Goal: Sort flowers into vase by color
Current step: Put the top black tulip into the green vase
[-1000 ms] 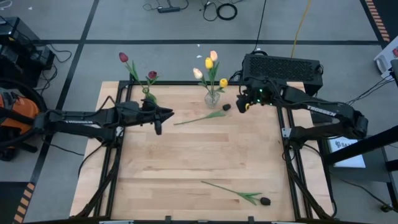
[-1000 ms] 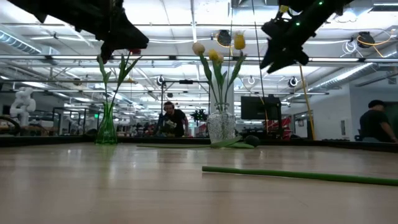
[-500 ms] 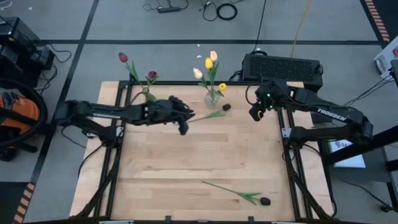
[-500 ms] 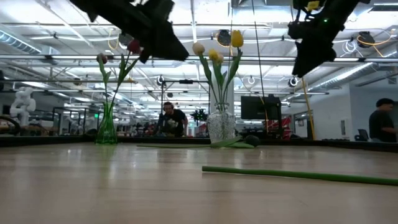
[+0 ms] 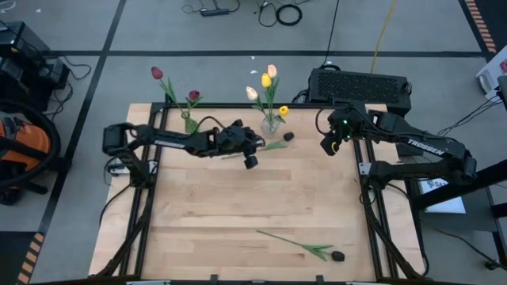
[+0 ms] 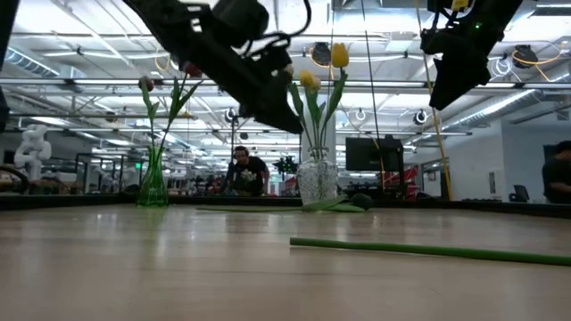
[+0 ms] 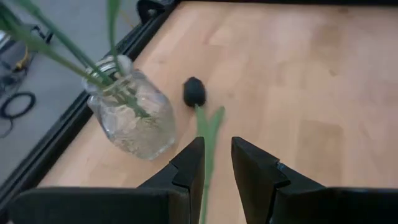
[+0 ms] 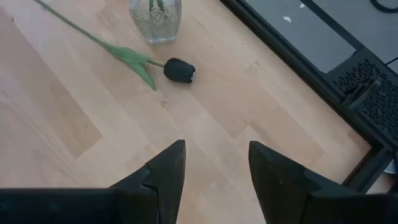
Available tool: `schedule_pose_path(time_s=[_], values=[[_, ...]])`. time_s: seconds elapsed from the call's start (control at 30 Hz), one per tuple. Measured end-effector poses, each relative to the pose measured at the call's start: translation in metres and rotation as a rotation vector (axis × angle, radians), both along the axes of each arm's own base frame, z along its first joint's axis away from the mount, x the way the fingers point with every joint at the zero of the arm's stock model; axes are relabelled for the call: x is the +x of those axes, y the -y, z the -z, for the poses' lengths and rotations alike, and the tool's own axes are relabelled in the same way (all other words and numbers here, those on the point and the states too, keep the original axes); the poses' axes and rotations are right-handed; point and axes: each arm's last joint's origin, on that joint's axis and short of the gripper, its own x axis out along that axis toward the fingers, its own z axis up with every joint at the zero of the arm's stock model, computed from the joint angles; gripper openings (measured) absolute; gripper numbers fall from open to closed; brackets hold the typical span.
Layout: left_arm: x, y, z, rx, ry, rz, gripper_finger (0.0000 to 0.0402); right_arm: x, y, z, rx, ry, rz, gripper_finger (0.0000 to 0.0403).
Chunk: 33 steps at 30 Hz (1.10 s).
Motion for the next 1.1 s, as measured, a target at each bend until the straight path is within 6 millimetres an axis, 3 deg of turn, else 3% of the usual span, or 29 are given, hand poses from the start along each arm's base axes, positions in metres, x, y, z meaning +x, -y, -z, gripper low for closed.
schedule_pose_path(time_s=[0.23, 0.6, 0.73, 0.93, 1.1], values=[[0.006, -0.030, 0.030, -0.169, 0.014, -0.061, 0.0088, 0.000, 0.000, 0.000, -0.008, -0.008, -0.015, 0.0169], [0.010, -0.043, 0.079, -0.257, -0.110, -0.046, 0.0088, 0.000, 0.000, 0.000, -0.011, -0.012, -0.021, 0.0169], [0.015, -0.048, 0.084, -0.267, -0.117, -0.040, 0.0088, 0.000, 0.000, 0.000, -0.011, -0.011, -0.021, 0.0169], [0.042, -0.052, 0.091, -0.238, -0.120, 0.054, 0.0088, 0.000, 0.000, 0.000, -0.011, -0.011, -0.021, 0.0169], [0.054, -0.057, 0.100, -0.209, -0.129, -0.018, 0.0088, 0.000, 0.000, 0.000, -0.004, -0.007, -0.025, 0.0169]])
